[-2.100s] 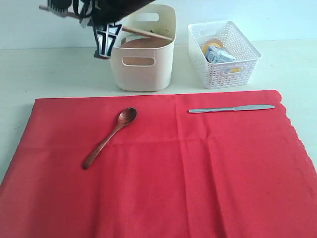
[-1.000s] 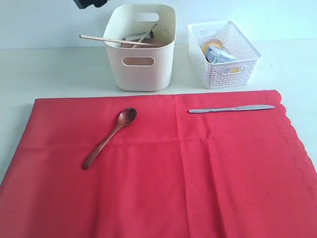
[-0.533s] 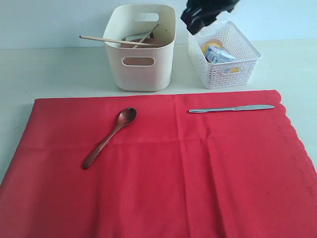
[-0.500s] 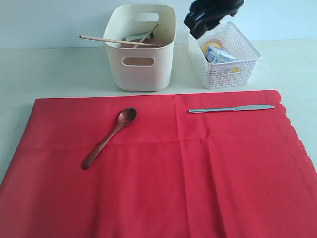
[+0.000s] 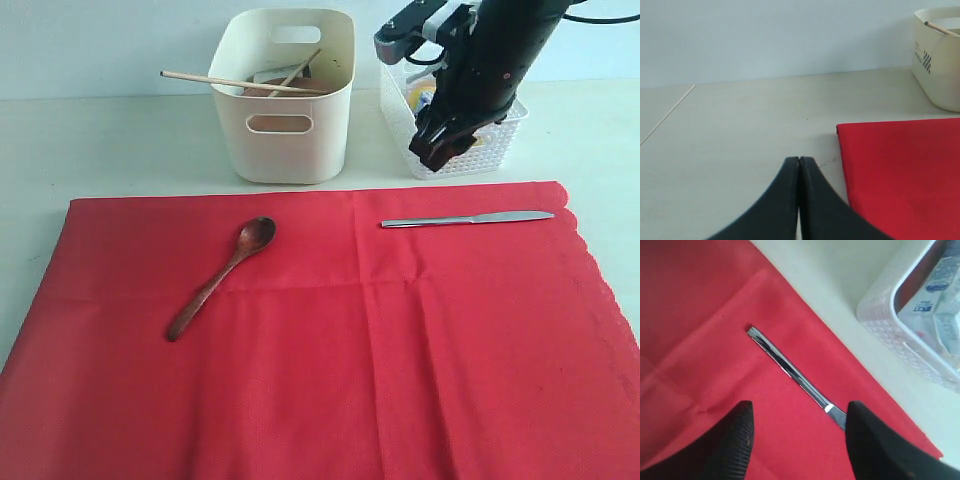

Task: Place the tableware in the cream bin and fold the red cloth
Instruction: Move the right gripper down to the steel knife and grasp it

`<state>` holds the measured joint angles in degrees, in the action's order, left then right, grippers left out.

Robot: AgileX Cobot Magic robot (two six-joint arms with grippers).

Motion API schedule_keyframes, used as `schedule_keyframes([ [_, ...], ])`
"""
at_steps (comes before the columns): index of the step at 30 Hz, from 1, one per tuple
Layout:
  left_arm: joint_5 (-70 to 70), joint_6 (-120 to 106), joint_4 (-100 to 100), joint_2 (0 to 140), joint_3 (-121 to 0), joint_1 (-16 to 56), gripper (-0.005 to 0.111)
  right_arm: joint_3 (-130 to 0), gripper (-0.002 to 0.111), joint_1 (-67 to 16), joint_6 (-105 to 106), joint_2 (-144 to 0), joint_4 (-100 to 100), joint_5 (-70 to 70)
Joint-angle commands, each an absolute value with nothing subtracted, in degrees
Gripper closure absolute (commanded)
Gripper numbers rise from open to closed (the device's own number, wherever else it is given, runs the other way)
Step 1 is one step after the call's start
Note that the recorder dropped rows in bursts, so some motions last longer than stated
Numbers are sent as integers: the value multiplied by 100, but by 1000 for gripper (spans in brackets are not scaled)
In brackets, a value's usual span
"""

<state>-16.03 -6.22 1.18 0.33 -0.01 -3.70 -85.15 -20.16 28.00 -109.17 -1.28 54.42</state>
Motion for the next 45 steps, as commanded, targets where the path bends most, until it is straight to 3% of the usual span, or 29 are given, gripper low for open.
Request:
schedule_keyframes([
  [1, -1568, -581, 138, 0, 0, -338, 105, -8393, 56, -1988, 3051, -10998, 39, 5173],
  [37, -1568, -581, 138, 0, 0, -338, 105, -8384, 60, -1988, 3364, -12604, 1390, 4791],
  [40, -1568, -581, 138, 0, 0, -338, 105, -8384, 65, -1988, 3381, -12692, 1390, 4779],
  [45, -1568, -581, 138, 0, 0, -338, 105, -8384, 90, -1988, 3440, -12701, 1380, 4833],
])
